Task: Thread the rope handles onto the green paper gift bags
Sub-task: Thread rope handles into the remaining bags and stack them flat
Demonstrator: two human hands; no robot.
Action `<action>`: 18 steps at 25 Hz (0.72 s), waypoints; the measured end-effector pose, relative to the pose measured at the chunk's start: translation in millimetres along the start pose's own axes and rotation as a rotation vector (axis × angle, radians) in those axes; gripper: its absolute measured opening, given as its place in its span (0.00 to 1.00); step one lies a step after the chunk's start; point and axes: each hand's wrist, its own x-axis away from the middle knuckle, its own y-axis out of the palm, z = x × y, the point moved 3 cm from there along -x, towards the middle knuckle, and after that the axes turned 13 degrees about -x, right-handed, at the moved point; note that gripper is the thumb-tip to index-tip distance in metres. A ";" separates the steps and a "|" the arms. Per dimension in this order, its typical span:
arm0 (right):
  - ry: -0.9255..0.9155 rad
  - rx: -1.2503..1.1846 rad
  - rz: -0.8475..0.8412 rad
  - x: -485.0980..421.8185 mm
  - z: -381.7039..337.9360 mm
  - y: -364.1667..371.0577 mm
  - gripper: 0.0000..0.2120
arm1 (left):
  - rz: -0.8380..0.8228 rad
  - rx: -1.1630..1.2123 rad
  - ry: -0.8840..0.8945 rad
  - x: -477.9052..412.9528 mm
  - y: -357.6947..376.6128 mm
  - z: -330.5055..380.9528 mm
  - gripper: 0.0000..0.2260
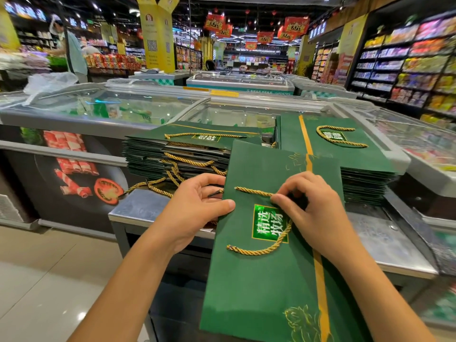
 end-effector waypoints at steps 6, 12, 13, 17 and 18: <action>0.053 -0.177 0.134 4.7 0.8 -8.5 0.06 | -0.007 0.007 0.001 0.4 -1.7 -0.1 0.17; 0.089 -0.281 0.280 6.4 4.7 -14.3 0.09 | -0.016 -0.014 0.009 1.2 -1.9 0.2 0.17; 0.093 -0.287 0.292 7.1 5.1 -14.4 0.09 | -0.018 -0.015 0.010 1.4 -1.8 0.2 0.16; 0.094 -0.291 0.317 7.9 3.0 -15.0 0.09 | 0.015 -0.027 0.011 2.1 -0.4 1.7 0.14; 0.089 -0.295 0.328 7.7 1.8 -16.1 0.09 | 0.034 -0.031 0.007 2.8 0.0 2.0 0.14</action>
